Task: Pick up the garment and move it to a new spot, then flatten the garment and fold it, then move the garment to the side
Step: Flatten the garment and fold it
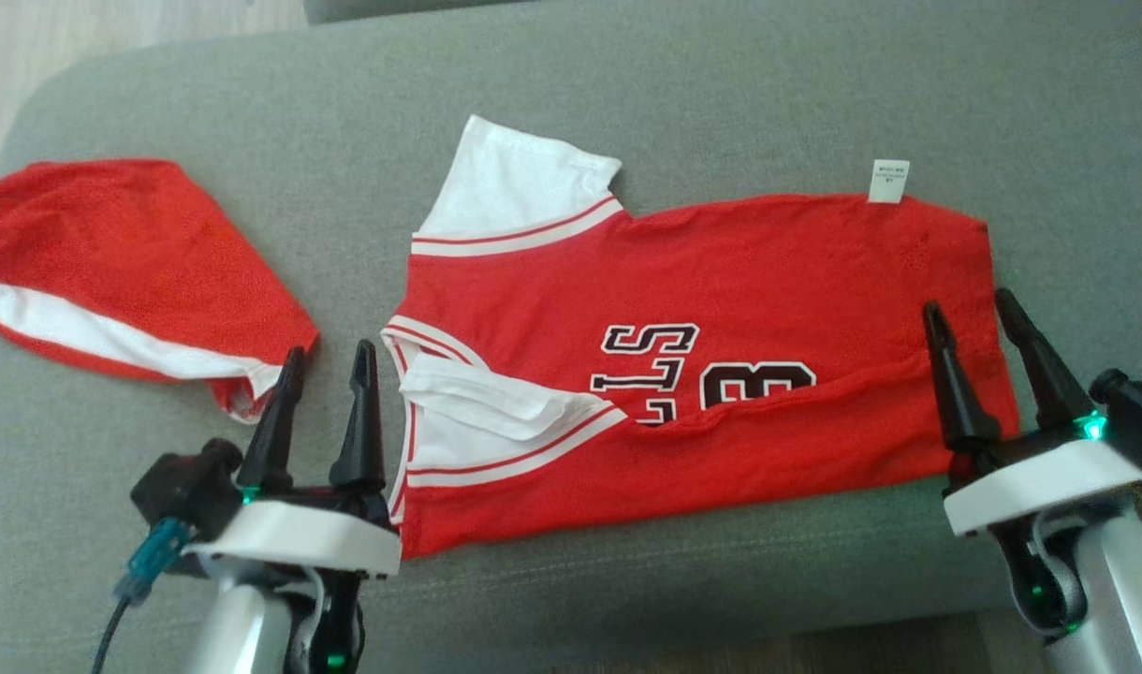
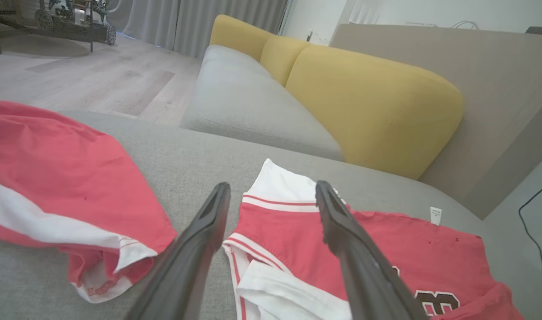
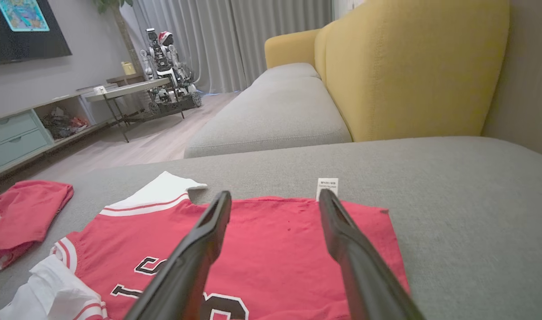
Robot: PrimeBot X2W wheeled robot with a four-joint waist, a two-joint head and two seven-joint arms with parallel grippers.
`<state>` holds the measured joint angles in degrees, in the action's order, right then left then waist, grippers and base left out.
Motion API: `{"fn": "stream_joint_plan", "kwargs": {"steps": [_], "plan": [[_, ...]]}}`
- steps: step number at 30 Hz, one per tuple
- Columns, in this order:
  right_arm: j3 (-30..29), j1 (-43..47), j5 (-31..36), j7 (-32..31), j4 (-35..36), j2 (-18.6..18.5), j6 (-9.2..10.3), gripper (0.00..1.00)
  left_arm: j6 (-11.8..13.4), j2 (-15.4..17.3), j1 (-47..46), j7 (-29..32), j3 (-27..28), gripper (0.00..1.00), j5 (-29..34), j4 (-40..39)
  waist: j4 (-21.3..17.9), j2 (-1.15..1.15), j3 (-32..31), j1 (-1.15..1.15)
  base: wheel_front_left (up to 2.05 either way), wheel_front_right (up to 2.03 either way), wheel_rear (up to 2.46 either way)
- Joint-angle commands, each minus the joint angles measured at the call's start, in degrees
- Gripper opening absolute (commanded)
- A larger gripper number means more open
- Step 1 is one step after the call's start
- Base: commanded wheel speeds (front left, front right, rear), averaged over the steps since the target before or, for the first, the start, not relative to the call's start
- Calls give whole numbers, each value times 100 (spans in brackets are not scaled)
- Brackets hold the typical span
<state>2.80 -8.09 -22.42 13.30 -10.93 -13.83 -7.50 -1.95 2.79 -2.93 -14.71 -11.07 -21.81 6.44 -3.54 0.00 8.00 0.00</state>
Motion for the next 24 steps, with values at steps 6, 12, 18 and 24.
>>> {"fn": "stream_joint_plan", "kwargs": {"steps": [6,12,18,24], "plan": [[159,-144,260,119,501,122,1,100,173,12,-1042,-29,-55,100,384,617,-248,0,486,0,0,0,0],[237,-334,412,137,778,286,1,100,239,142,-2271,170,-108,100,645,1695,-595,0,1008,0,0,0,0],[301,-475,485,150,1023,449,1,100,248,415,-3511,523,-149,100,871,2639,-968,0,1487,0,0,0,0],[342,-564,520,160,1132,583,1,100,257,693,-4602,797,-159,100,1020,3583,-1248,0,1808,0,0,0,0]]}}
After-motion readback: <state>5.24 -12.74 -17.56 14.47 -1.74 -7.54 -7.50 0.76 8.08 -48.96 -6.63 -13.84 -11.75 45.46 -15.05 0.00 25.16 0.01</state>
